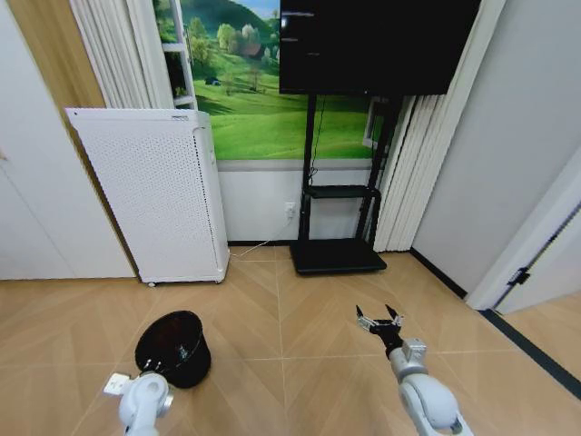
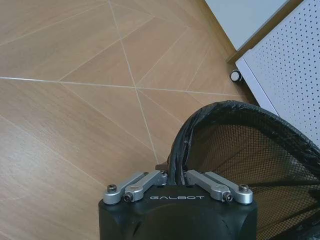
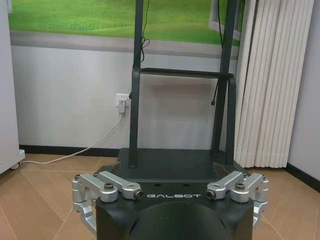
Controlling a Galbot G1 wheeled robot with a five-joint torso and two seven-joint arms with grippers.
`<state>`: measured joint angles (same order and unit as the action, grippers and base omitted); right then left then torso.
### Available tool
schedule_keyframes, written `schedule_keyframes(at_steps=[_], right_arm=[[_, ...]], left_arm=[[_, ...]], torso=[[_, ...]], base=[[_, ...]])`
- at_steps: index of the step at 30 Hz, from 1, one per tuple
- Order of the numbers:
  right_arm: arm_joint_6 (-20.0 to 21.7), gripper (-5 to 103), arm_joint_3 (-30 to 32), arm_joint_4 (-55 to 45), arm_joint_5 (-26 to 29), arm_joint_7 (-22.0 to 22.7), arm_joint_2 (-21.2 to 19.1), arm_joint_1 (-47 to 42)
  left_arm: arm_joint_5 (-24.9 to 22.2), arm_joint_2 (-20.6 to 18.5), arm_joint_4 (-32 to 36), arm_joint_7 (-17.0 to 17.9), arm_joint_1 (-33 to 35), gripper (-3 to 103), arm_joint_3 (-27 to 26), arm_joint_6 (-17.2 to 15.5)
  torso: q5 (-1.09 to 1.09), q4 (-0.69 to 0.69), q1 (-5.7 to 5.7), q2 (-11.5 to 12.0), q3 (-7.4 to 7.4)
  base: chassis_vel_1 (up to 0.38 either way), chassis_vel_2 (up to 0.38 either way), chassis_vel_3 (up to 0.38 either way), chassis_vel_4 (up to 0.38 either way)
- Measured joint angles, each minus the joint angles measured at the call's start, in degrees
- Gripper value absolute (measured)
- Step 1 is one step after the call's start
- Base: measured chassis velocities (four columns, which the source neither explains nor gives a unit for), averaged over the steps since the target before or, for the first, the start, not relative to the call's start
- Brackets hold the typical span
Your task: Pick up the trash bin and place the garbage on the floor into it.
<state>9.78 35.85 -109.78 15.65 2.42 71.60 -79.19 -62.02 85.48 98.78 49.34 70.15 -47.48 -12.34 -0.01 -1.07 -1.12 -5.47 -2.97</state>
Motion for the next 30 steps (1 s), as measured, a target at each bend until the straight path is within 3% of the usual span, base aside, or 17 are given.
schedule_keyframes(at_steps=[16, 19, 21, 22, 23, 29, 30], right_arm=[[-1.1, 100, 0.1, 0.9, -0.5, -0.3, -0.4, 0.0], [-1.2, 100, 0.1, 1.1, -0.4, -0.4, -0.5, 0.0], [-1.2, 100, 0.1, 1.1, -0.4, -0.4, -0.5, 0.1], [-1.4, 100, 0.1, 1.3, -0.4, -0.4, -0.5, 0.0], [-1.4, 100, 0.1, 1.3, -0.4, -0.4, -0.5, 0.0], [-2.1, 100, -0.1, 1.9, -0.6, -0.6, -0.5, 0.0], [-2.1, 100, -0.1, 1.9, -0.6, -0.6, -0.5, 0.0]], left_arm=[[-0.8, 0.0, -2.0, 1.5, -2.9, 2, 0.3, 0.2], [0.6, 0.2, -1.5, 1.5, -2.7, 17, 0.4, 0.4], [0.6, 0.2, -1.5, 1.5, -2.7, 17, 0.4, 0.4], [1.0, 0.2, -1.5, 1.4, -2.6, 28, 0.4, 0.5], [1.0, 0.2, -1.5, 1.4, -2.6, 28, 0.4, 0.5], [1.7, -0.2, -0.7, -0.2, -2.4, 55, 0.0, 0.8], [1.7, -0.2, -0.7, -0.2, -2.4, 55, 0.0, 0.8]], torso=[[0.01, 0.0, 0.0, 0.0, 0.0], [0.02, -0.02, 0.0, 0.0, 0.0], [0.02, -0.02, 0.0, 0.0, 0.0], [0.02, 0.0, 0.0, 0.0, 0.0], [0.02, 0.0, 0.0, 0.0, 0.0], [0.01, 0.0, 0.0, 0.0, 0.0], [0.01, 0.0, 0.0, 0.0, 0.0]], base=[[0.0, 0.0, 0.0, 0.0], [0.0, 0.0, 0.0, 0.0], [0.0, 0.0, 0.0, 0.0], [0.0, 0.0, 0.0, 0.0], [0.0, 0.0, 0.0, 0.0], [0.0, 0.0, 0.0, 0.0], [0.0, 0.0, 0.0, 0.0]])
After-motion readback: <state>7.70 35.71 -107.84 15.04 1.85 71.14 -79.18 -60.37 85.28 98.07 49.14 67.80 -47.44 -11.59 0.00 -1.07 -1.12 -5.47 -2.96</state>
